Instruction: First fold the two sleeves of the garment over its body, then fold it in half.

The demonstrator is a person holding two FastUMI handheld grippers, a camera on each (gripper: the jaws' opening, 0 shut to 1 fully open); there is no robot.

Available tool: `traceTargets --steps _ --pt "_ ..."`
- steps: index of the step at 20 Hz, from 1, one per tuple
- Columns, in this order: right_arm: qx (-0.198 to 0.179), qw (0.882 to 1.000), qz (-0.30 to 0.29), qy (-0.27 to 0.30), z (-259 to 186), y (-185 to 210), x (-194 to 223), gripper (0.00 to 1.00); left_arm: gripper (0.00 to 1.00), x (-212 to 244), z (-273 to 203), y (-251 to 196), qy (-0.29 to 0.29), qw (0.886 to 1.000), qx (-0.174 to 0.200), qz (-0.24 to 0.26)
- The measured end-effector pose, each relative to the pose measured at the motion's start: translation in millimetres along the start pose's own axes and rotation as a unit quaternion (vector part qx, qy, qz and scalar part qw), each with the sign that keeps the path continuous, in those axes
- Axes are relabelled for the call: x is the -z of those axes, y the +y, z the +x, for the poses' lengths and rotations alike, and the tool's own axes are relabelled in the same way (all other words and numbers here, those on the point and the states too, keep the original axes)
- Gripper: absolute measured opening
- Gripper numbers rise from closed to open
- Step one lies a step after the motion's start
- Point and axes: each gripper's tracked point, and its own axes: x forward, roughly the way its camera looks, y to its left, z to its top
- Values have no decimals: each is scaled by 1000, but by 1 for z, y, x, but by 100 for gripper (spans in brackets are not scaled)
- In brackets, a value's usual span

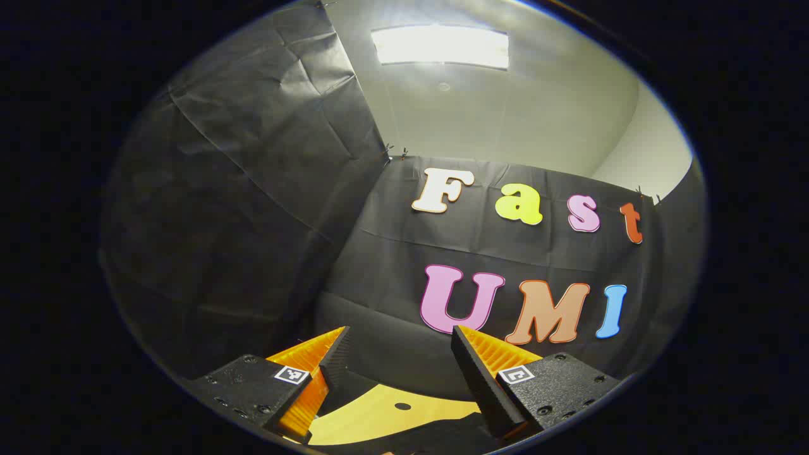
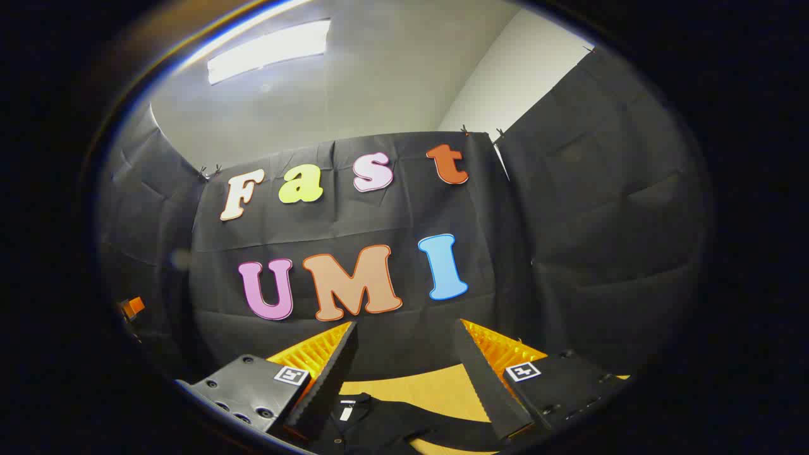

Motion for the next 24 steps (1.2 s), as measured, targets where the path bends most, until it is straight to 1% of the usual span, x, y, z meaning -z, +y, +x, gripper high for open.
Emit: traceTargets --steps 2,4,9,12,16,17,20,22,23,24 --pt "6 1000 -5 6 0 0 3 96 92 3 6 3 0 1000 0 13" --pt "17 1000 -18 15 -3 -5 7 96 92 5 14 2 -3 1000 -3 16" --pt "41 998 -36 21 -16 -21 7 96 92 17 31 -25 0 1000 20 -14" --pt "55 998 -36 22 -14 -32 2 96 92 33 35 -29 17 999 22 -25" --pt "58 998 -28 23 -10 -39 5 96 92 32 34 -22 17 1000 12 -22" --pt "57 998 -26 25 -10 -41 8 96 89 29 34 -21 14 1000 10 -18" --pt "56 997 -28 34 -6 -45 18 96 92 24 27 -13 10 1000 0 -8" --pt "48 997 -27 48 0 -44 26 96 94 22 23 -2 12 1000 -15 -2" --pt "45 997 -29 52 3 -44 29 96 89 22 21 3 14 1000 -23 1" --pt "43 997 -32 59 4 -45 31 96 89 22 18 9 17 999 -31 4"
